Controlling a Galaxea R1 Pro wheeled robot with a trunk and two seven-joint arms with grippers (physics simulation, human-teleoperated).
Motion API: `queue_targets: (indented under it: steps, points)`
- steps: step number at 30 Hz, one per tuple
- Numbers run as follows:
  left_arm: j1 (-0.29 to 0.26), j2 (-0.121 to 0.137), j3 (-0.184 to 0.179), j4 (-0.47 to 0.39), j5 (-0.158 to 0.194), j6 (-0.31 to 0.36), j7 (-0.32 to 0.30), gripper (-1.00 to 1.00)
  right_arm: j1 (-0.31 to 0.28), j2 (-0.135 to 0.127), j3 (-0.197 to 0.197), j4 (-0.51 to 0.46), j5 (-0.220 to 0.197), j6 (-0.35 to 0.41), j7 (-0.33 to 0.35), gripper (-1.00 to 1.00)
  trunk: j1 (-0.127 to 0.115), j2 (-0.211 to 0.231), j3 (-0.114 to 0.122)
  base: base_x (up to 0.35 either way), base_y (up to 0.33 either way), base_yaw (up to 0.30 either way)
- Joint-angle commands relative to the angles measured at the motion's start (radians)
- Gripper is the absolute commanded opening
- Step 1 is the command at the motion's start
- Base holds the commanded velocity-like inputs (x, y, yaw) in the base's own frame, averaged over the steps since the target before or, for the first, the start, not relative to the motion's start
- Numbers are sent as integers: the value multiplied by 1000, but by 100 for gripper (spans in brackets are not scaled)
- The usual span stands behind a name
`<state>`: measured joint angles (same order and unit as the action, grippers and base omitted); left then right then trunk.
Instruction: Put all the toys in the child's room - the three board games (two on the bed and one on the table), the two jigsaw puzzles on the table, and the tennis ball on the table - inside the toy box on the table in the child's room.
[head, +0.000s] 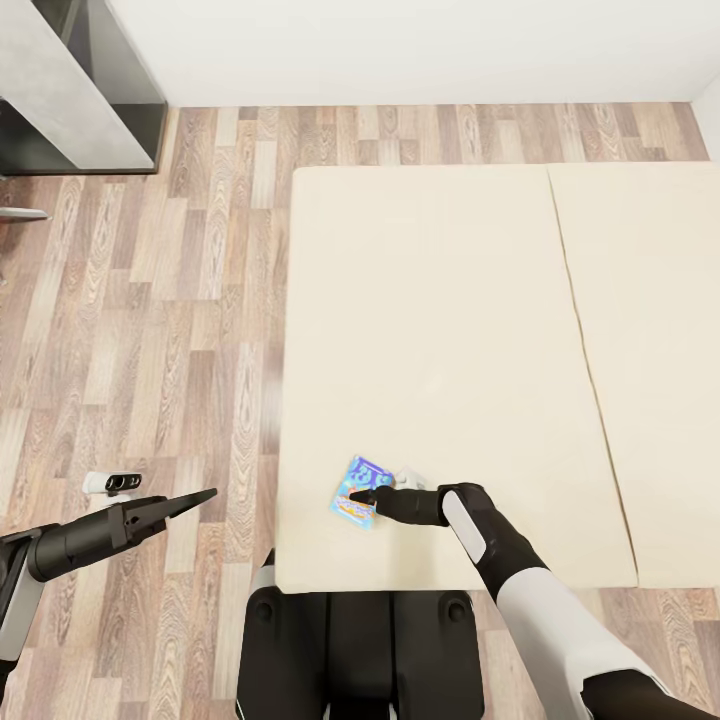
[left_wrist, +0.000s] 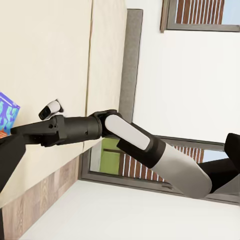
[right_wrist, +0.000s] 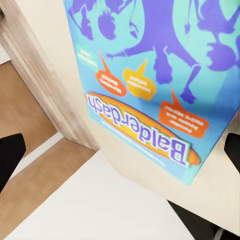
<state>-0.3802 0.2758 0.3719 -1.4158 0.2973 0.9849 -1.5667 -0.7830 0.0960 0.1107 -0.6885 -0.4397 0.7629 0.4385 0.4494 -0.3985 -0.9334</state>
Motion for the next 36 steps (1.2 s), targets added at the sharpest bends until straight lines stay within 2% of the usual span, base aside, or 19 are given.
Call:
queue_targets:
  steps: [1,21,29,36]
  points:
    - [0,0,0,0,0,11,-4,100,-1,0,0,0,1,4,2,100,1,-2,-1,0,37,0]
    - [0,2,1,0,0,10,-4,100,-1,-1,-1,-1,0,4,2,100,1,-2,-1,0,4,0]
    - [1,10,6,0,0,11,-4,100,-1,-1,-2,-1,1,4,2,100,1,-2,-1,0,1,0]
    - [1,11,7,0,0,11,-4,100,-1,-1,-2,-2,1,4,2,100,1,-2,-1,0,102,0]
